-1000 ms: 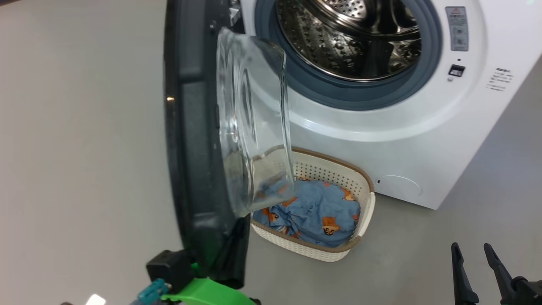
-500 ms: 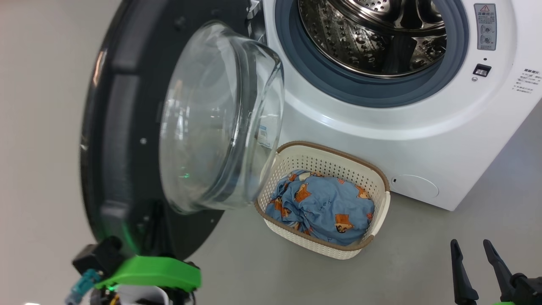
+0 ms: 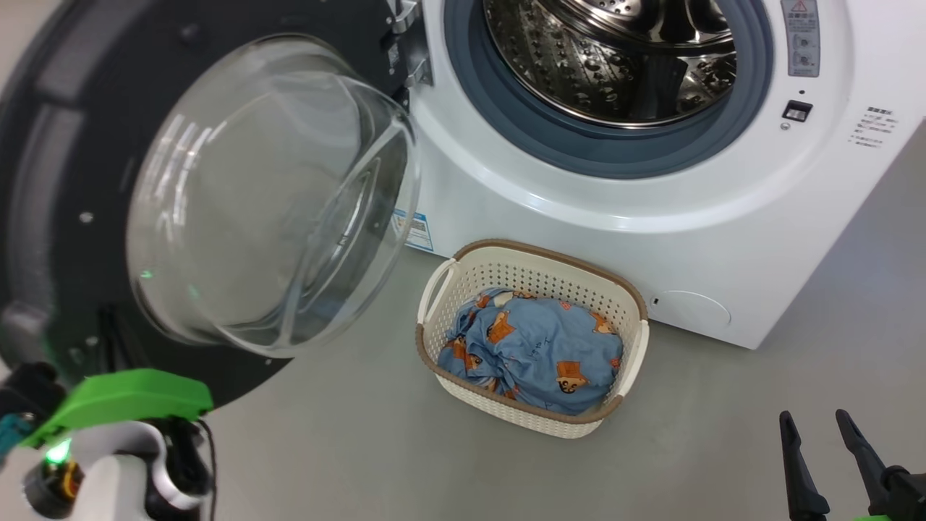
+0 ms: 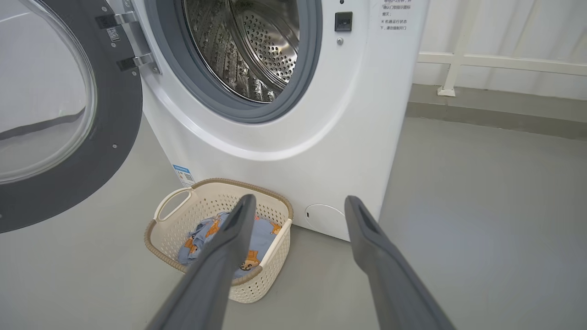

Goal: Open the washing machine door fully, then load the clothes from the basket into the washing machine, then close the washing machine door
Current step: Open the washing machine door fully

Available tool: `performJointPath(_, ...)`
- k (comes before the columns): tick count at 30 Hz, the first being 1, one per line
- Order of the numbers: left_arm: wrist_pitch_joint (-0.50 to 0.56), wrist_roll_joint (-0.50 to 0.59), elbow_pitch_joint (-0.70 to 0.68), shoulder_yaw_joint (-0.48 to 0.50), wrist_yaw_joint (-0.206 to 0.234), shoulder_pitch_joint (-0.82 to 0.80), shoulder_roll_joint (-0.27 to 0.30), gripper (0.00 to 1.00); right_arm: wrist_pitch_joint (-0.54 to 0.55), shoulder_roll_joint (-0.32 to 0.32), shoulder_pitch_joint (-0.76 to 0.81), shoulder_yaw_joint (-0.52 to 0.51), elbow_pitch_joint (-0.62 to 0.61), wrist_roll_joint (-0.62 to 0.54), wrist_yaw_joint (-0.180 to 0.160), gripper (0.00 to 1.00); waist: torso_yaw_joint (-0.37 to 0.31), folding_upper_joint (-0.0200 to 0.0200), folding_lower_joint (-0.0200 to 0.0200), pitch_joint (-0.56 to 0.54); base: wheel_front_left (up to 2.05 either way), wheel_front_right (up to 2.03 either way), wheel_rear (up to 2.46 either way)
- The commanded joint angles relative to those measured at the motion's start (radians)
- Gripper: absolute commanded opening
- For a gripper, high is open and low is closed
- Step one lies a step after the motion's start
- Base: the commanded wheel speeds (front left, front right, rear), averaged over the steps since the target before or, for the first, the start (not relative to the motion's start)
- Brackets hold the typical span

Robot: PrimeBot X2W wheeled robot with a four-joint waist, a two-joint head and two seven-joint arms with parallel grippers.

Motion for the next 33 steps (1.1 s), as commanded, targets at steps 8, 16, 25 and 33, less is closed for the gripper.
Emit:
performJointPath(8, -0.014, 0.111, 0.126, 0.229, -0.058, -0.131, 0.027, 0.0, -0.009, -0.037, -0.005, 0.038, -0.012, 0.0, 0.002, 1.0, -0.058, 0.0, 0.0, 0.012, 0.0, 0.0, 0.0)
performJointPath(16, -0.014, 0.192, 0.246, 0.366, -0.096, -0.221, 0.025, 0.0, -0.009, -0.033, -0.001, 0.047, -0.002, 0.003, 0.002, 1.0, -0.083, 0.0, 0.0, 0.009, 0.0, 0.0, 0.0)
performJointPath(25, -0.014, 0.288, 0.34, 0.453, -0.116, -0.285, 0.042, 0.0, -0.009, -0.025, -0.003, 0.057, 0.013, 0.005, 0.002, 1.0, -0.099, 0.0, 0.0, -0.002, 0.0, 0.0, 0.0)
performJointPath(33, -0.014, 0.351, 0.338, 0.495, -0.161, -0.305, 0.038, 0.0, -0.009, -0.011, -0.015, 0.056, 0.015, 0.008, 0.002, 1.0, -0.11, 0.0, 0.0, -0.01, 0.0, 0.0, 0.0)
